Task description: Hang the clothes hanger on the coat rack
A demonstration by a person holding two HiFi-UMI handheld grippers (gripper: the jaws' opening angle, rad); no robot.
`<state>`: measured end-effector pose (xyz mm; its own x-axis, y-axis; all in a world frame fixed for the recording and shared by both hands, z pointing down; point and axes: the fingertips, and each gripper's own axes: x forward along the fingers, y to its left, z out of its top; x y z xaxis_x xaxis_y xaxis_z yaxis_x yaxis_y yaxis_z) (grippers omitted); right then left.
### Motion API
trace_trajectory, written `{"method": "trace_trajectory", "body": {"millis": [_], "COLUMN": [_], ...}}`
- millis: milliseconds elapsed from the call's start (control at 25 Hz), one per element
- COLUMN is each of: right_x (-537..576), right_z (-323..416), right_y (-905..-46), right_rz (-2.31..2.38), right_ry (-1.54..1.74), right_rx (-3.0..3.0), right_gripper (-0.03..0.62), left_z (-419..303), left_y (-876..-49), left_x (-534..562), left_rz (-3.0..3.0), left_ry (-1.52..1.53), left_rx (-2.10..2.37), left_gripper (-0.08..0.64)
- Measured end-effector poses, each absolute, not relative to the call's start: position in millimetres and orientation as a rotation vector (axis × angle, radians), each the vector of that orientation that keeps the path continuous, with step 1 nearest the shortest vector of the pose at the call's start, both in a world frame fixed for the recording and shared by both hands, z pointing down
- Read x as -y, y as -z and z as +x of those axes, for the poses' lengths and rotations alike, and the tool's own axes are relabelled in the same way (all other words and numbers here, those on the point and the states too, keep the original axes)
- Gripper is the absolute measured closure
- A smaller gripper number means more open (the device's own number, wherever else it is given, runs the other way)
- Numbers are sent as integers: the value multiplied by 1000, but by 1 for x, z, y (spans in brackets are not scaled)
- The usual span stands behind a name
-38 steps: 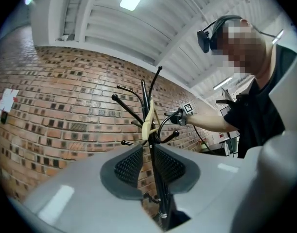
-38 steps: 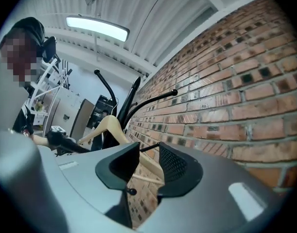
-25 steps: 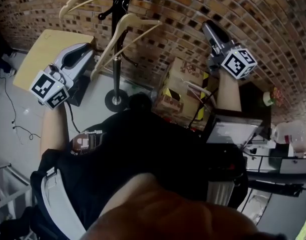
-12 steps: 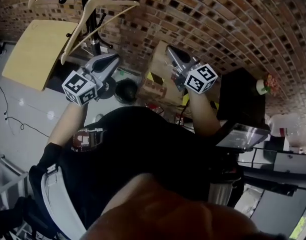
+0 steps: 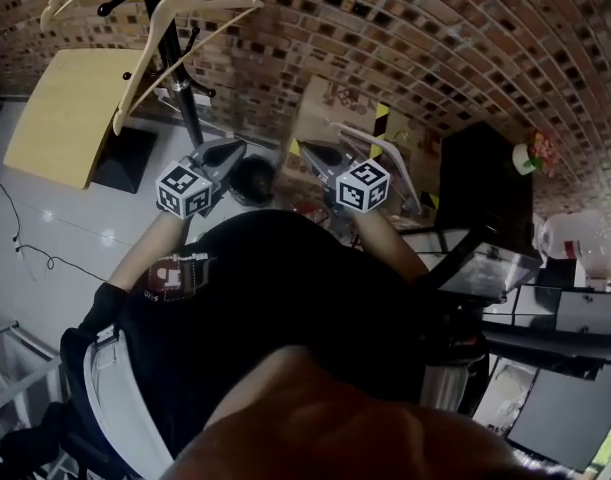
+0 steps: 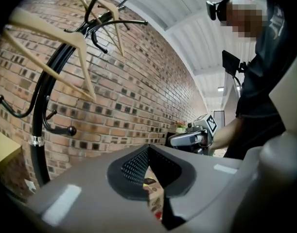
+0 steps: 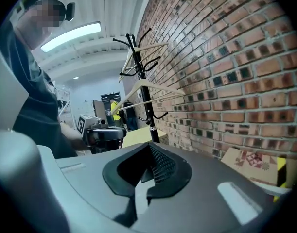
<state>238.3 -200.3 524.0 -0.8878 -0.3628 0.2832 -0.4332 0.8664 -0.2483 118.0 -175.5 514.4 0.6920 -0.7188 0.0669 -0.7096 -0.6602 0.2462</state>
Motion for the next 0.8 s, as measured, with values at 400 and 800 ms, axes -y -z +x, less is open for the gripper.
{"method": "trace_trajectory", "body": {"millis": [400,800], "right_x": [197,193], "right_z": [245,231], "right_y": [-530,-519], "right_rz": [721,715], "right_ry": [-448,-413], "right_rx": [2796,2802], "right_gripper": [580,580], "left_z": [101,89], "left_y": [-507,-497], "left_x": [176,175], "left_rz": [2688,2703], "left_ry": [33,30], "left_rx": [1085,1056], "left_gripper": [558,558]}}
